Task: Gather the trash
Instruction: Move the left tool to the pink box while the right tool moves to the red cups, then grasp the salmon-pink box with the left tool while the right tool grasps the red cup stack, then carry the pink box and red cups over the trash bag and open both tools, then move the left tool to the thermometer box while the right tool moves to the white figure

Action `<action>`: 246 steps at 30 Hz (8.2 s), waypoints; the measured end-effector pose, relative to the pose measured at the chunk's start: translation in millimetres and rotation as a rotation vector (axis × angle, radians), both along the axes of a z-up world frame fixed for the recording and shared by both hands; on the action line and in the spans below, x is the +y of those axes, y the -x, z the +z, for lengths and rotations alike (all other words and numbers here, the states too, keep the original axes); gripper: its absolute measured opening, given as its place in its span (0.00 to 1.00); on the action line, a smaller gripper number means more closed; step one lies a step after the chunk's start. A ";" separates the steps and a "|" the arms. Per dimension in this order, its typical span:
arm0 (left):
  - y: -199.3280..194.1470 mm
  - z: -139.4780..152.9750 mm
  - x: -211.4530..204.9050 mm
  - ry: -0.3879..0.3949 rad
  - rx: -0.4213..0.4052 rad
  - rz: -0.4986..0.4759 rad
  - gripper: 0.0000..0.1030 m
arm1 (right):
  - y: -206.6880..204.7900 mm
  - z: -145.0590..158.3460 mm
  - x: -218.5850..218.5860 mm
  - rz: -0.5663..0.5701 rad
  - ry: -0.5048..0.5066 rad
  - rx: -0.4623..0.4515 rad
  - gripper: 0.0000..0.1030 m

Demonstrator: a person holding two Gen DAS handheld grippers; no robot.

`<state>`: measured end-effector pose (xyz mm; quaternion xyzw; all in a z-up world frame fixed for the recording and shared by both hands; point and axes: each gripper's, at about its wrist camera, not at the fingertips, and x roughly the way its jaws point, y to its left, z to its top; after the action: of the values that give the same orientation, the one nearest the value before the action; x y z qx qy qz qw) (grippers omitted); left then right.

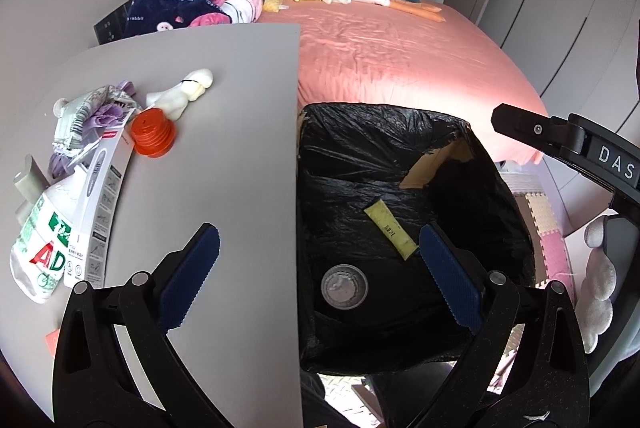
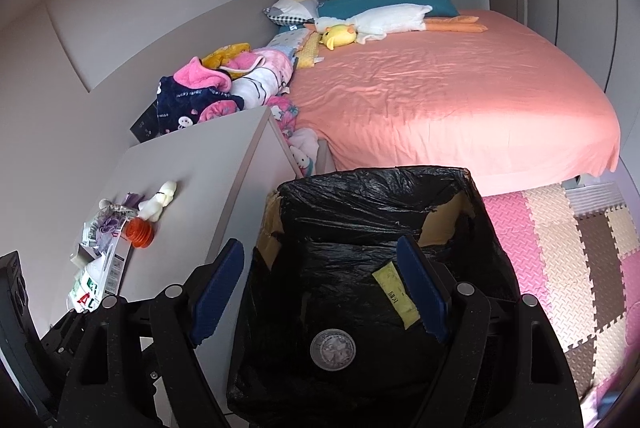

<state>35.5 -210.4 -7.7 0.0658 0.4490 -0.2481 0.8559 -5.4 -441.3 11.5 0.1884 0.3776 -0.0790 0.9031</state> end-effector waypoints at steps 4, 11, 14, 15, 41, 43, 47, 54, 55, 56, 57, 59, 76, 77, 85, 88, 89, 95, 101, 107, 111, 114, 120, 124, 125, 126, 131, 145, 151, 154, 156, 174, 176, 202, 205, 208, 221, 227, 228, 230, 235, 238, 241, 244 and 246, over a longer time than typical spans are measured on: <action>1.8 0.4 16.9 -0.012 -0.008 0.025 0.94 | -4.6 -1.2 16.0 0.026 0.002 0.000 0.77; 4.7 0.5 52.3 -0.027 -0.020 0.074 0.94 | -12.4 -3.7 47.7 0.091 0.026 0.001 0.77; 5.6 0.4 68.6 -0.032 -0.022 0.103 0.94 | -16.6 -5.2 62.0 0.122 0.032 0.000 0.77; 5.3 0.5 74.4 -0.034 -0.022 0.112 0.94 | -17.7 -5.8 66.2 0.132 0.036 0.000 0.77; 12.7 -36.5 185.0 -0.102 0.043 0.545 0.91 | -59.9 -28.6 149.8 0.434 0.154 -0.027 0.77; 12.7 -39.5 189.9 -0.100 0.048 0.566 0.84 | -62.6 -29.6 151.7 0.442 0.158 -0.030 0.77; 10.8 -44.7 195.2 -0.097 0.064 0.583 0.75 | -70.3 -30.8 157.6 0.465 0.168 -0.033 0.77; 11.6 -46.2 196.3 -0.118 0.039 0.585 0.64 | -85.6 -35.4 168.1 0.504 0.170 -0.021 0.77; 12.7 -46.0 197.9 -0.108 0.035 0.590 0.63 | -87.9 -36.0 169.5 0.509 0.170 -0.020 0.77; 12.9 -45.6 200.5 -0.099 0.032 0.597 0.63 | -90.2 -36.8 171.0 0.512 0.172 -0.018 0.77; 14.1 -45.5 203.1 -0.091 0.028 0.605 0.63 | -92.5 -37.4 172.4 0.517 0.172 -0.016 0.77; 14.4 -41.9 208.6 -0.078 0.014 0.617 0.63 | -96.8 -38.4 174.8 0.526 0.171 -0.014 0.76; 15.2 -28.0 238.1 -0.047 -0.009 0.648 0.63 | -151.2 -52.1 205.1 0.581 0.163 0.042 0.64; 15.1 -27.6 237.5 -0.044 -0.009 0.642 0.63 | -153.7 -52.5 206.9 0.584 0.161 0.043 0.64; 13.6 -27.7 233.8 -0.046 -0.003 0.623 0.63 | -167.3 -54.6 219.8 0.594 0.174 0.039 0.61; 12.3 -27.7 233.4 -0.045 -0.003 0.621 0.63 | -171.1 -55.7 222.7 0.600 0.173 0.035 0.61; 11.7 -27.8 233.2 -0.044 -0.004 0.621 0.63 | -172.4 -55.7 224.1 0.605 0.180 0.031 0.54; 10.0 -26.8 230.2 -0.046 -0.010 0.610 0.63 | -165.5 -52.6 223.6 0.628 0.160 0.033 0.41; 12.2 -19.3 225.4 -0.036 -0.024 0.595 0.63 | -148.7 -41.8 209.5 0.614 0.118 0.029 0.41; 17.6 -5.2 216.1 -0.009 -0.047 0.563 0.63 | -125.8 -24.3 196.7 0.598 0.110 0.007 0.41; 21.3 3.0 205.9 0.006 -0.060 0.531 0.63 | -109.7 -14.3 187.6 0.586 0.098 -0.008 0.41; 23.8 8.7 195.9 0.013 -0.074 0.502 0.63 | -97.6 -8.5 179.4 0.576 0.090 -0.017 0.42; 31.7 19.4 171.5 0.013 -0.105 0.443 0.63 | -76.2 2.7 160.3 0.554 0.079 -0.045 0.42; 34.6 25.3 155.5 0.021 -0.120 0.410 0.63 | -62.8 8.8 146.3 0.540 0.074 -0.061 0.42; 35.1 26.3 151.6 0.023 -0.122 0.402 0.63 | -60.5 9.8 143.2 0.536 0.076 -0.064 0.42; 35.2 27.3 147.3 0.025 -0.124 0.394 0.63 | -58.4 10.7 140.0 0.531 0.076 -0.066 0.42; 35.8 29.9 126.7 0.032 -0.126 0.357 0.63 | -48.3 14.2 122.0 0.508 0.067 -0.072 0.42; 33.7 28.3 79.7 0.044 -0.112 0.245 0.63 | -29.8 20.5 79.3 0.434 0.054 -0.090 0.42; 33.0 27.2 59.9 0.043 -0.107 0.196 0.63 | -23.5 20.0 62.8 0.399 0.053 -0.090 0.42; 31.5 27.2 50.0 0.046 -0.105 0.173 0.63 | -20.8 20.5 53.8 0.380 0.054 -0.092 0.42; 30.2 26.9 43.8 0.048 -0.104 0.157 0.63 | -18.9 21.5 47.7 0.368 0.054 -0.094 0.42; 27.0 5.3 -24.4 0.082 0.032 -0.081 0.94 | -1.9 21.5 -17.5 0.113 0.064 -0.081 0.76; 29.0 5.0 -26.9 0.070 0.023 -0.083 0.94 | 1.3 23.2 -21.0 0.094 0.081 -0.093 0.77; 20.6 7.3 37.1 0.000 -0.051 0.087 0.94 | -14.9 13.7 21.0 0.196 0.068 -0.081 0.77; 17.6 6.9 46.6 -0.003 -0.054 0.112 0.94 | -20.6 12.0 27.4 0.224 0.062 -0.083 0.77; 14.4 6.7 57.7 0.005 -0.054 0.137 0.94 | -26.8 9.3 34.8 0.249 0.062 -0.084 0.77; -1.3 5.1 95.5 0.010 -0.112 0.237 0.94 | -48.5 1.3 57.4 0.306 0.074 -0.087 0.77; -12.2 -0.9 112.5 0.010 -0.104 0.280 0.94 | -57.4 -0.3 64.4 0.322 0.077 -0.081 0.77; -14.2 -2.3 113.9 0.004 -0.102 0.283 0.94 | -59.4 -0.8 65.6 0.325 0.076 -0.079 0.77; -18.8 -5.8 117.1 -0.002 -0.094 0.292 0.94 | -63.0 -1.4 68.4 0.331 0.077 -0.075 0.77; -29.4 -13.2 126.2 -0.022 -0.087 0.315 0.94 | -74.4 -3.6 76.8 0.353 0.078 -0.062 0.77; -33.9 -17.6 129.2 -0.024 -0.080 0.312 0.94 | -83.9 -6.3 81.3 0.360 0.074 -0.043 0.77; -36.9 -20.9 128.9 -0.034 -0.079 0.302 0.94 | -93.0 -9.0 84.4 0.357 0.059 -0.029 0.77; -40.6 -22.7 129.2 -0.035 -0.082 0.296 0.93 | -102.4 -12.1 88.6 0.358 0.052 -0.019 0.77; -44.7 -24.8 129.4 -0.045 -0.075 0.298 0.88 | -108.2 -14.4 92.4 0.363 0.055 -0.011 0.77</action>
<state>80.2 -81.0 -32.5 0.0267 0.4269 -0.1055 0.8977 102.9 -348.9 -2.9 0.0928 0.3982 0.0758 0.9094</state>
